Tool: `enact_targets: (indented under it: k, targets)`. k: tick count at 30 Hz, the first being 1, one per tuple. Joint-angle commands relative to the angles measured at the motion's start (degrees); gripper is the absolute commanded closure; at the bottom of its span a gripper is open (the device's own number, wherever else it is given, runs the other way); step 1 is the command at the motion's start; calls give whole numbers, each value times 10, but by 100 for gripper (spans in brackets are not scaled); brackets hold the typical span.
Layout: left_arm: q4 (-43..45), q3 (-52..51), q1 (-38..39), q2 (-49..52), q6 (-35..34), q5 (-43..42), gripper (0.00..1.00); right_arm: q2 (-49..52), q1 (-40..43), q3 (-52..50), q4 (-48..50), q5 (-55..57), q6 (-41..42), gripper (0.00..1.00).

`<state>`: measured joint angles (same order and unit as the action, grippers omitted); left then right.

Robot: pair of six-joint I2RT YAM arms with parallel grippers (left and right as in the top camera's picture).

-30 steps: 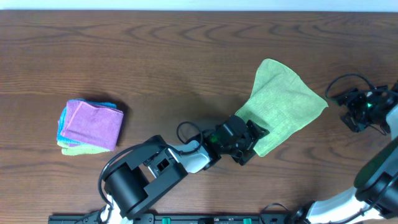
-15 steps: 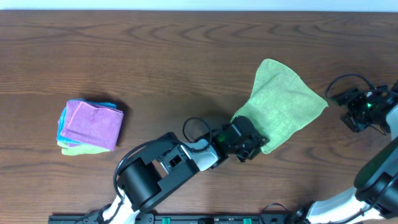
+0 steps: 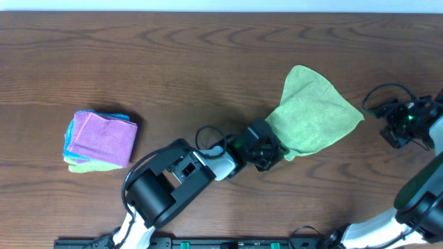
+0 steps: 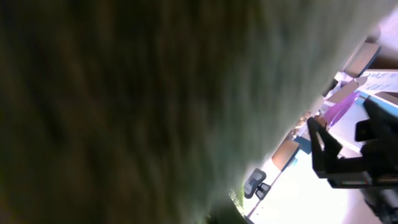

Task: Fold the cloth
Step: 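Reach the left gripper to the hanging green cloth's left corner and grasp, then pull the green cloth taut between both grippers, stretching it left-right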

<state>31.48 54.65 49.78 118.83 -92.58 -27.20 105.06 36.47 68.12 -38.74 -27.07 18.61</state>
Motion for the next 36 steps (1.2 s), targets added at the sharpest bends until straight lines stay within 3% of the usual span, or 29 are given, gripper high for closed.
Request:
enact_targets:
  k: [1,17,22,25,28,36]
  targets:
    - [-13,-9,-20,19,31,-28,94,1,-9,-25,21,1,-2,21]
    - [-17,-9,-24,19,44,-56,94,2,-65,-129,198,-16,88,33]
    - [-17,-9,-27,19,44,-60,94,10,-85,-129,207,-3,101,48]
    - [-19,-9,-36,19,58,-70,94,12,-91,-129,196,34,100,67]
    - [-41,-9,-55,19,81,-85,94,12,-91,-129,197,38,91,96]
    - [-77,-9,-141,19,153,-157,94,12,-124,-129,167,5,83,99]
